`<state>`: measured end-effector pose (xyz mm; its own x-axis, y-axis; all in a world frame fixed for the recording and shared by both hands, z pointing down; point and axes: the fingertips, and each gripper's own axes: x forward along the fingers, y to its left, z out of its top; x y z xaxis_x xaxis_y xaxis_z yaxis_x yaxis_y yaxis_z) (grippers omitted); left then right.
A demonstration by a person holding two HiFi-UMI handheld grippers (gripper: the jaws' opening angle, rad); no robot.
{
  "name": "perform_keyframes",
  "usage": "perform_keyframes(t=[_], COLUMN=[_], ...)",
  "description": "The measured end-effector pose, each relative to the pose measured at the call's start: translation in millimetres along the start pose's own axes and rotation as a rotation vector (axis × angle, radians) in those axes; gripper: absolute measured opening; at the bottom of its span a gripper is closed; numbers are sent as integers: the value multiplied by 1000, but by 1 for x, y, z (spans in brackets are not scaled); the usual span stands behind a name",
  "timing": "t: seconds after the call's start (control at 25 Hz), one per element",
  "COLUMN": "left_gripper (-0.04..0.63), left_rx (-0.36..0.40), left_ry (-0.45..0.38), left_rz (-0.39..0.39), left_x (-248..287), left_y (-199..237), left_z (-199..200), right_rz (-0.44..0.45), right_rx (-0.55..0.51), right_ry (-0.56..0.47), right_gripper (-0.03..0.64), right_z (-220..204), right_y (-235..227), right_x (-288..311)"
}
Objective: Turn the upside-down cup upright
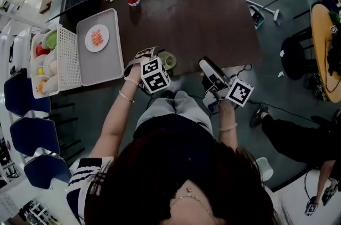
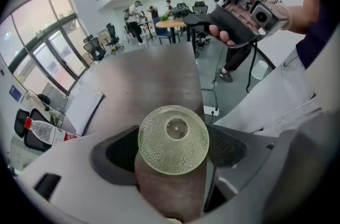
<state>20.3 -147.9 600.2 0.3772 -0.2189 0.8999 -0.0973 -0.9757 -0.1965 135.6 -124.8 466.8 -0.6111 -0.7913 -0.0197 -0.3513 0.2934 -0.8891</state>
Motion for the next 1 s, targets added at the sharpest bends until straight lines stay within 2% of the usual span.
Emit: perform_keyframes(t=[0.28, 0.52, 1.0], left_gripper=[393, 393, 393], left_rx=[61, 80, 42], left_ry=[51, 75, 0], left_rz=[-52, -55, -54], left_x=[15, 23, 32], left_y=[-6, -3, 1], left_z=[-2, -3, 12], right_rz=[-8, -13, -10], right_rx=[15, 45, 59], right_ry=[-21, -46, -46], right_gripper=[285, 276, 270], right_z=[-1, -1, -4], right_y=[-3, -8, -8], right_x=[-3, -8, -7])
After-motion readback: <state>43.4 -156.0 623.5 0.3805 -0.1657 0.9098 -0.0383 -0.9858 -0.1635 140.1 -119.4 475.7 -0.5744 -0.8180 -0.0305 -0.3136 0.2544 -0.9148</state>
